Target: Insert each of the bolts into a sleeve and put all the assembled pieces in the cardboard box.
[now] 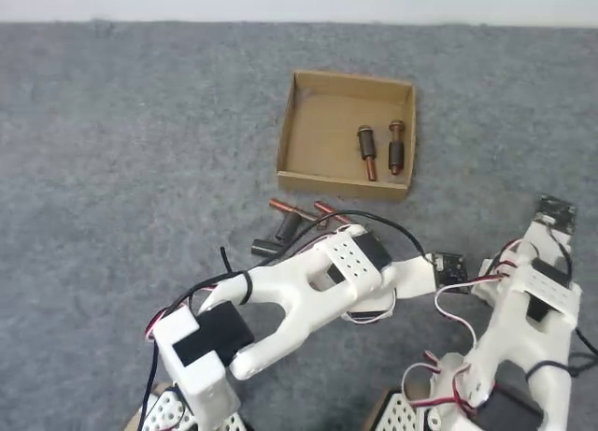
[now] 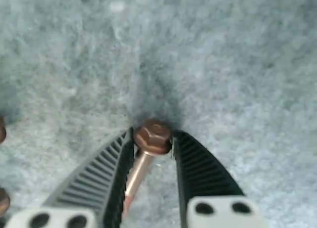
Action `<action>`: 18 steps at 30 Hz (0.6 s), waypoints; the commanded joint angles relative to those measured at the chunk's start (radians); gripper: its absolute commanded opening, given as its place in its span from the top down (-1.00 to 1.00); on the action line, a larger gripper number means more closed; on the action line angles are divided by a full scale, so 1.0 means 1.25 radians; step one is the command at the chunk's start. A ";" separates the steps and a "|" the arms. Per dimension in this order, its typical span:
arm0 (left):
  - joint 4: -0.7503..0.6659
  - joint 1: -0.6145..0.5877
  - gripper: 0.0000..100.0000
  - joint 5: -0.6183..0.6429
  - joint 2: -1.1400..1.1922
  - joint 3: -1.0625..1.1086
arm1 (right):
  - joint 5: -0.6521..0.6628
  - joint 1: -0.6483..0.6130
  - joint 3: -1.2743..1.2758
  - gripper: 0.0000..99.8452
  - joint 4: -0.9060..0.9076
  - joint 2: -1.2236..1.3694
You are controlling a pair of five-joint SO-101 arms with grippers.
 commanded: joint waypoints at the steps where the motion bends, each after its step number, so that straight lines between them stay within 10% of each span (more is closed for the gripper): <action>1: -0.048 0.001 0.82 0.009 0.002 -0.015 | -0.010 0.014 -0.010 0.98 -0.018 -0.028; 9: -0.048 -0.002 0.96 0.032 0.001 -0.017 | -0.005 0.014 -0.010 0.98 -0.018 -0.028; 18: -0.066 -0.141 0.95 0.373 0.005 -0.088 | -0.004 0.009 -0.009 0.98 -0.018 -0.028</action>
